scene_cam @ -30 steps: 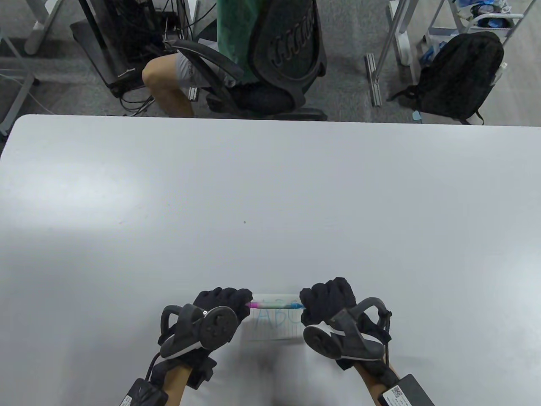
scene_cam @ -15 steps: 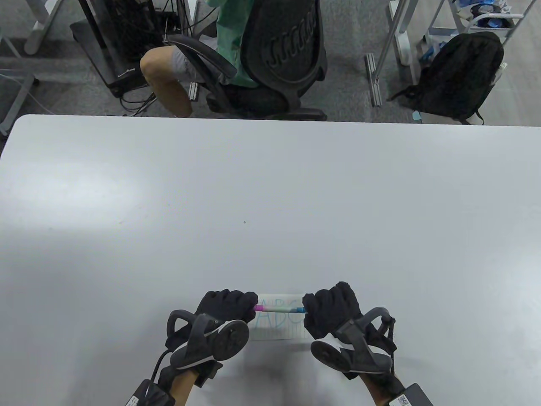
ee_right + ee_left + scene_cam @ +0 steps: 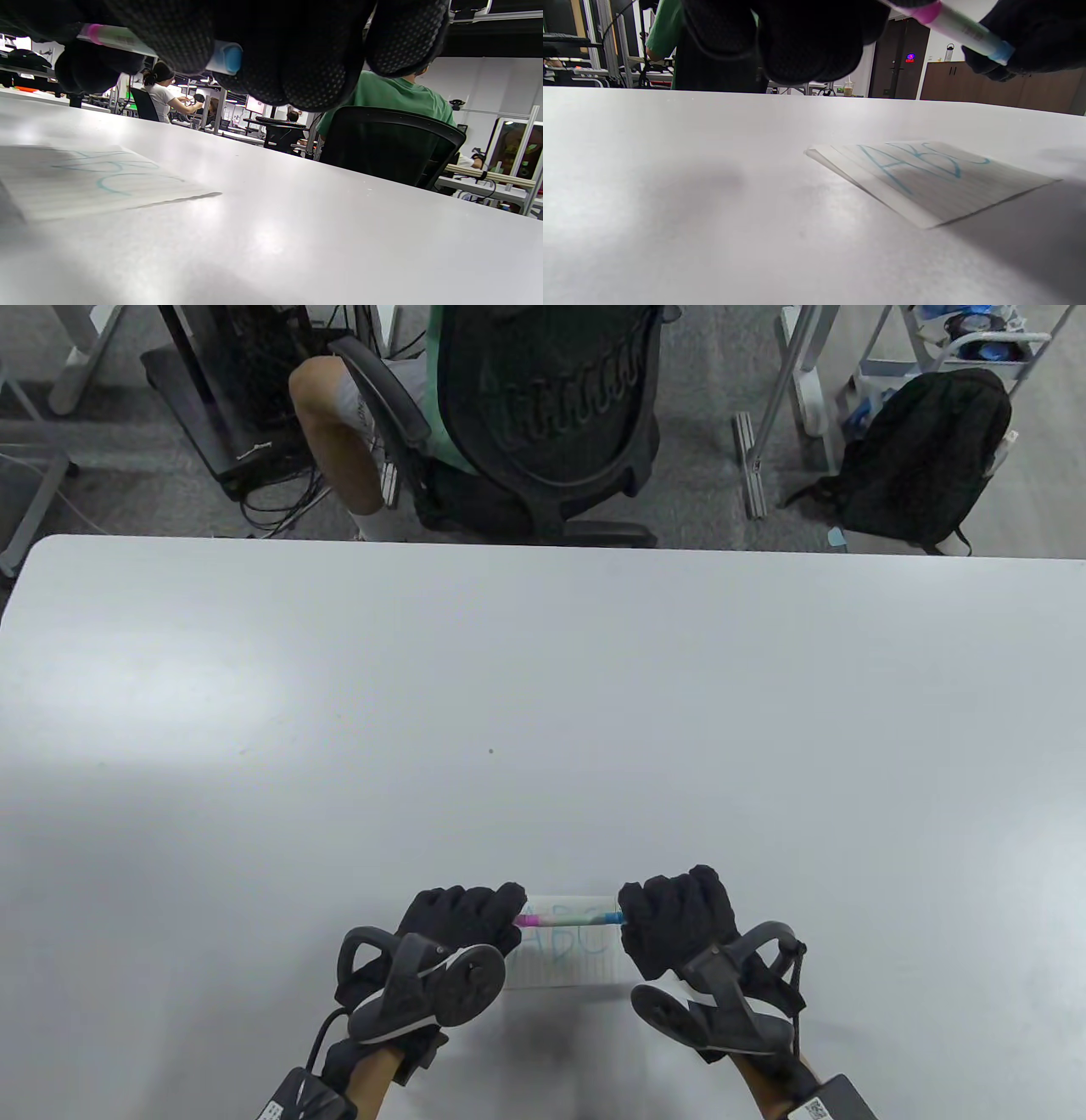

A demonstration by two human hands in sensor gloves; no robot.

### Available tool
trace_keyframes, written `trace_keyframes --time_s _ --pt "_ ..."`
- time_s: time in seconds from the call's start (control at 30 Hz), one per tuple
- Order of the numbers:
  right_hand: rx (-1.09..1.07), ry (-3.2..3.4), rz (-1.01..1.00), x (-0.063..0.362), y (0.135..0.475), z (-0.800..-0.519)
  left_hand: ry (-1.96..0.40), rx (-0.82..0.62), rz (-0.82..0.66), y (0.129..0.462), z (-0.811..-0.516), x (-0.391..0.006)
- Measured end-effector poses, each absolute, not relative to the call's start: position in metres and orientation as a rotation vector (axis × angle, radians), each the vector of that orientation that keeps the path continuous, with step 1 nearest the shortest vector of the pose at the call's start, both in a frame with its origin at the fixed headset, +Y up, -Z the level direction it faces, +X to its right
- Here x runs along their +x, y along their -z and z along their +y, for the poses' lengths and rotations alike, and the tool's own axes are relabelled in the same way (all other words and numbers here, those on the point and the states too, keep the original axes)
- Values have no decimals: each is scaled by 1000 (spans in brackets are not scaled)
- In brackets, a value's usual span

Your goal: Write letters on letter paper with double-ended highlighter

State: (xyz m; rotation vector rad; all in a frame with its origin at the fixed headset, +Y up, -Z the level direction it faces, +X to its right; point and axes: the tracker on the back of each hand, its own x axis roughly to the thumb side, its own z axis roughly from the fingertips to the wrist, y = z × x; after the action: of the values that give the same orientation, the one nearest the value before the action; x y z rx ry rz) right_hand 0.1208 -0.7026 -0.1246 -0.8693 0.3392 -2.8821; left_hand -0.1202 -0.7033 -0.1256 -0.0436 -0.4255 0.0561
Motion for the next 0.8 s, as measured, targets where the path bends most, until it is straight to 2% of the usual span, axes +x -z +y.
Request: trace_keyframes --time_s 0.43,0.8 --pt "-532 2923 193 163 143 -718 -27 -59 -324 134 -711 -141" --pt "-402 2924 50 174 149 -730 -1 -66 -310 135 -712 -144"
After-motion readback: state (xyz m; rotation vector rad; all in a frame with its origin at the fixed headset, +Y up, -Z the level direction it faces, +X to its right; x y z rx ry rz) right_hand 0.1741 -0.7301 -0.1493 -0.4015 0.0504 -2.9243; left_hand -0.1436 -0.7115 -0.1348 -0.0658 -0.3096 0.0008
